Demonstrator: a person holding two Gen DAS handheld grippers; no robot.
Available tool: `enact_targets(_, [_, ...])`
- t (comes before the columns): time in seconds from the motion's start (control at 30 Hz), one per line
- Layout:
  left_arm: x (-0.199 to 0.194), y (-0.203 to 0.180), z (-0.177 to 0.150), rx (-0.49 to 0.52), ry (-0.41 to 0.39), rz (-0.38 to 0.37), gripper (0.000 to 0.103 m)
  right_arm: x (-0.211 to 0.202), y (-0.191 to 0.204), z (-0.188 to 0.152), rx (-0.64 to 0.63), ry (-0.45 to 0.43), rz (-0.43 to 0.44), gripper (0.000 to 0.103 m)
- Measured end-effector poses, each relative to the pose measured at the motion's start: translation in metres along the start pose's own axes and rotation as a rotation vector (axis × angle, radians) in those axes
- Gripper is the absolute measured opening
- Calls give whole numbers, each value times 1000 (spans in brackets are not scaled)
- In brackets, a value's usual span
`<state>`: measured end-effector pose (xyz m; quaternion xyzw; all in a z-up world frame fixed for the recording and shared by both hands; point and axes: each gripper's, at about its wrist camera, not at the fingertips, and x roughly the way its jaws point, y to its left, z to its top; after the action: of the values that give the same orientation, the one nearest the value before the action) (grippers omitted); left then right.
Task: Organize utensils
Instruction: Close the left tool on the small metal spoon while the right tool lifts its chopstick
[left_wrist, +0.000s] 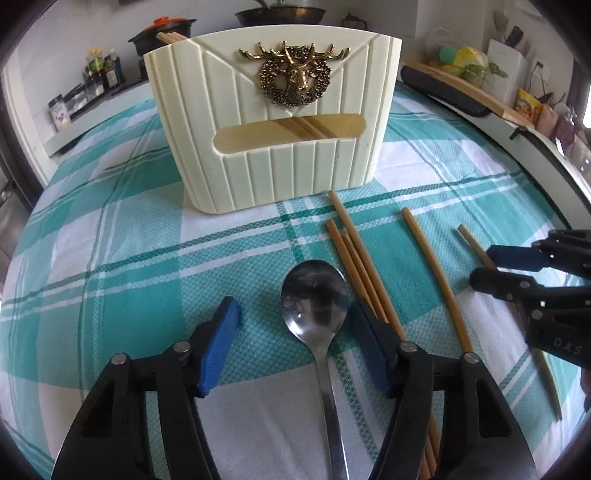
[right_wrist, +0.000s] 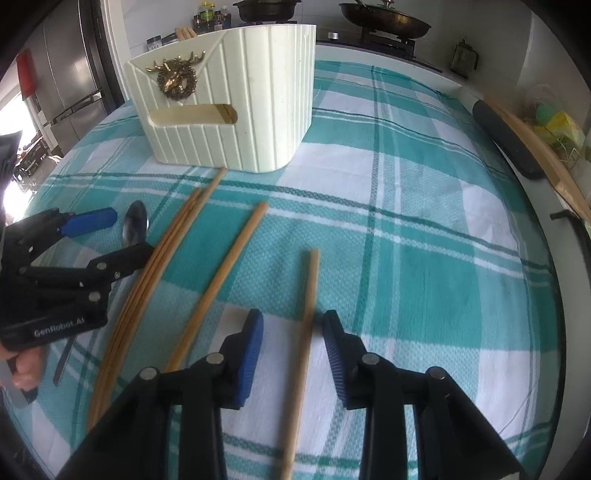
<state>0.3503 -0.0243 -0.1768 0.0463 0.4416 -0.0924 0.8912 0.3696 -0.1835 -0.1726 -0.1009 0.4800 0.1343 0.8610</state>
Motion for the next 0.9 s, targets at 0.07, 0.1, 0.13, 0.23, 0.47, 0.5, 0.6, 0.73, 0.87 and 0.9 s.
enact_targets(0.07, [0, -4, 2, 13, -6, -26, 36, 4, -1, 8, 6, 3, 6, 17])
enact_targets(0.1, [0, -6, 3, 22, -8, -20, 36, 6, -1, 10, 5, 5, 4, 11])
enact_targets(0.13, [0, -7, 3, 28, -12, -17, 36, 7, -1, 13, 4, 6, 6, 7])
enact_targets(0.23, [-1, -6, 3, 28, -20, -24, 36, 8, -5, 16, 32, 7, 30, 7])
enact_targets(0.47, [-42, 9, 4, -11, -97, -40, 35, -25, -22, 13, 143, -80, 128, 7])
enact_targets(0.5, [-50, 11, 4, -17, -112, -43, 35, -36, -22, 12, 148, -102, 138, 7])
enact_targets(0.6, [-80, 17, 6, -34, -169, -51, 35, -68, -20, 11, 159, -168, 164, 7])
enact_targets(0.73, [-116, 22, 6, -53, -234, -69, 35, -111, -16, 7, 151, -262, 176, 7])
enact_targets(0.87, [-147, 27, 3, -69, -291, -88, 35, -149, -8, -1, 143, -345, 183, 7])
enact_targets(0.9, [-153, 28, 2, -73, -303, -91, 35, -157, -7, -5, 141, -365, 180, 7])
